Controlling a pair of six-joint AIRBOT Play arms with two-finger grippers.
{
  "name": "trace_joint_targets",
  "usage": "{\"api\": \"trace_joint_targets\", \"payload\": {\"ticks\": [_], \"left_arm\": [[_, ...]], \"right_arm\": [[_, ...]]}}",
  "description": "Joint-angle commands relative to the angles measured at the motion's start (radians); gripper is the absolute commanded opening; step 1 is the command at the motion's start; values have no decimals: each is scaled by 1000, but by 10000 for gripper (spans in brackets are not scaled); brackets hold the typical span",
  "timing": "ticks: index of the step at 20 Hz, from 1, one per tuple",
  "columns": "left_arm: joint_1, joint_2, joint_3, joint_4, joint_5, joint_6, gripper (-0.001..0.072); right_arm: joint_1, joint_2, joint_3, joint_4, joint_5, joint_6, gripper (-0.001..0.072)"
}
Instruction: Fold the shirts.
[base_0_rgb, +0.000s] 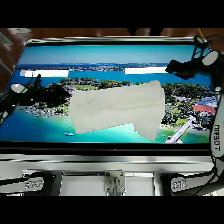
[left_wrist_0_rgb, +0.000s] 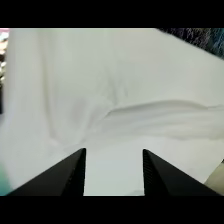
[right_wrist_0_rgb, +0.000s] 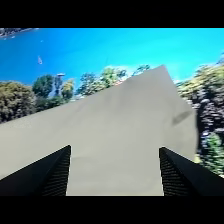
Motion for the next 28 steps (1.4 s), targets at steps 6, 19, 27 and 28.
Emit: {"api": "trace_joint_targets", "payload": {"ticks": [6, 19, 27, 28], "left_arm": [[111, 174, -296, 216, -284, 11, 717], [-180, 65, -473, -81, 135, -5, 325], [-163, 119, -470, -80, 133, 73, 37], [-163, 130, -470, -79, 134, 80, 37]], "right_arm": [[-303, 36, -129, -19, 455, -79, 654], [-292, 29, -275, 98, 308, -73, 660], [-270, -158, -327, 322, 311, -126, 663], [-254, -181, -327, 322, 309, -133, 663]]}}
